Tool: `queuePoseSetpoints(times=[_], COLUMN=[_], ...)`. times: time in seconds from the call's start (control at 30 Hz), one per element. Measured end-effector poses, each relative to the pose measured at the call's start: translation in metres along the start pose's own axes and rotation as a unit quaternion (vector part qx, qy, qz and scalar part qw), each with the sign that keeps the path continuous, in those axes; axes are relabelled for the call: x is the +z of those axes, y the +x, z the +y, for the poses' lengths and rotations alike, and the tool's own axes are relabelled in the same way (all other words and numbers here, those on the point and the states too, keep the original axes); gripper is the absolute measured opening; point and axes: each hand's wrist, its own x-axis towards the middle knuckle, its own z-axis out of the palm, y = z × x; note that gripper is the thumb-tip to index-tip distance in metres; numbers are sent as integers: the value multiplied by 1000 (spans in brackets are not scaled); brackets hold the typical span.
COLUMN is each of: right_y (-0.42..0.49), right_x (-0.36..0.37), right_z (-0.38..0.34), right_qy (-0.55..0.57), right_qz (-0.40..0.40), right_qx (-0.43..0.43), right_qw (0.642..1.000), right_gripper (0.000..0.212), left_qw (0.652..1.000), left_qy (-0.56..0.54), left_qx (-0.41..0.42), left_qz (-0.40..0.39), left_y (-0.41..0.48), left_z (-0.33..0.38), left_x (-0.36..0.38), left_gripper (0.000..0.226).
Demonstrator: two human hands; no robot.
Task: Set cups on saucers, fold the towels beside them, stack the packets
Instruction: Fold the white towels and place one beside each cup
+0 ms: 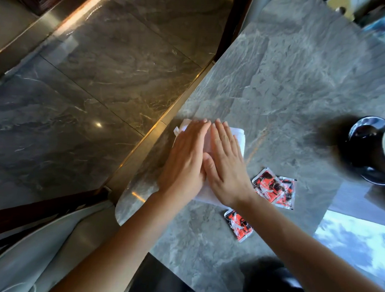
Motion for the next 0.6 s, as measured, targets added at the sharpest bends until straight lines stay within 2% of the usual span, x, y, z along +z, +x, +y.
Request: queuePoseSetpoints(times=[0.1,0.17,0.33,0.6], right_y=[-1,-1,1,4], right_x=[15,22,23,23], right_z=[6,11,29,29], right_qy=[-53,-96,-115,-112], right_qz=[21,33,57,59], right_qx=[42,50,99,116], right_qw=[997,994,987,985], right_gripper=[76,77,79,74], left_qw=[981,965,961,957], left_qy=[184,255,275,284], left_qx=[-4,-3,-30,-43], left_qz=[-57,-59,-23,-42], left_y=[1,-1,0,4], left_z=[-14,-19,-21,-17], left_x=[16,21,28,27], left_gripper=[61,63,69,70])
